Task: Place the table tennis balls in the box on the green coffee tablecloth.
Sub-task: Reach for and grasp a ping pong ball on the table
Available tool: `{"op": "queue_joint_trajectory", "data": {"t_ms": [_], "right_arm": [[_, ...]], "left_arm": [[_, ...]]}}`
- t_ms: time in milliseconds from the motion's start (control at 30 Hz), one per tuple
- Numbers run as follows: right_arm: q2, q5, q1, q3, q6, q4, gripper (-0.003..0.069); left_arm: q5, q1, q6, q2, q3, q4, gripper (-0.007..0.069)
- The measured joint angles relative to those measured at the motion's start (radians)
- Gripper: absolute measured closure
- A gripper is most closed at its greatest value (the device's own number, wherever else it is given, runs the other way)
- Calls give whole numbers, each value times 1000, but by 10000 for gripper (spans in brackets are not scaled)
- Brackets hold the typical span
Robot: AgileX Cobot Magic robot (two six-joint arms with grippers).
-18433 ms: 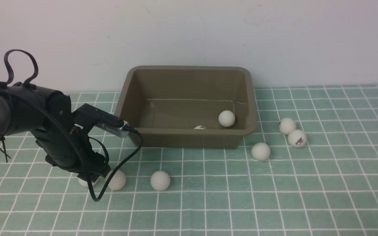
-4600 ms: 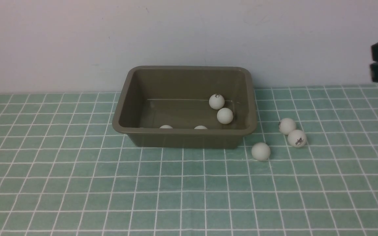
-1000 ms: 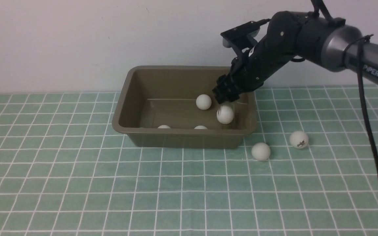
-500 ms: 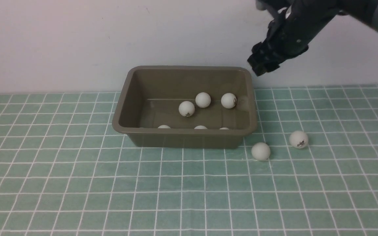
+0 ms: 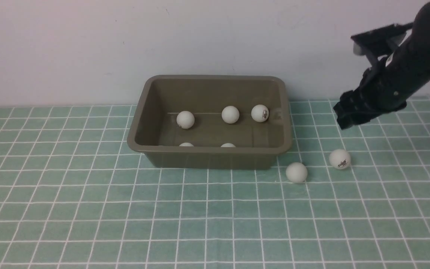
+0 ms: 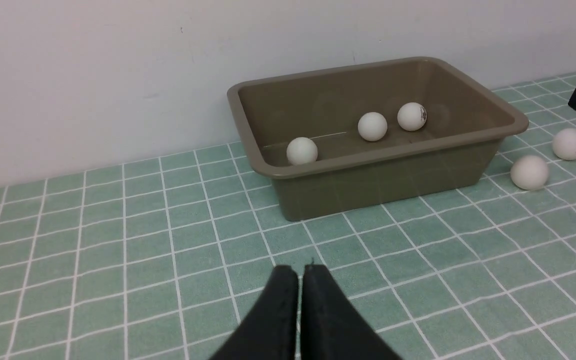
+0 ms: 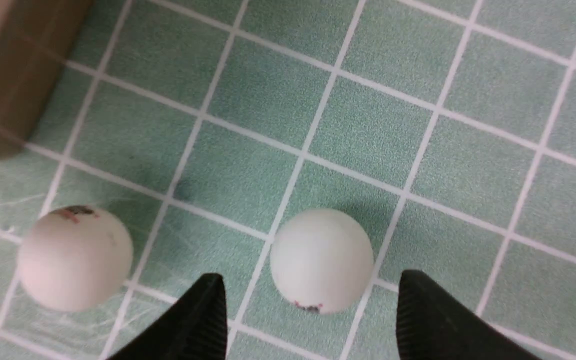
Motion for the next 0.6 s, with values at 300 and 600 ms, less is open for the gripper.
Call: {"op": "queue_joint_trajectory", "data": {"t_ms": [300, 600], "right_arm": [[107, -58, 0, 0, 0, 2, 239], [169, -65, 0, -15, 0, 2, 295]], "left_arm": [[1, 0, 0, 0, 0, -1, 629], [1, 0, 0, 0, 0, -1, 629]]}}
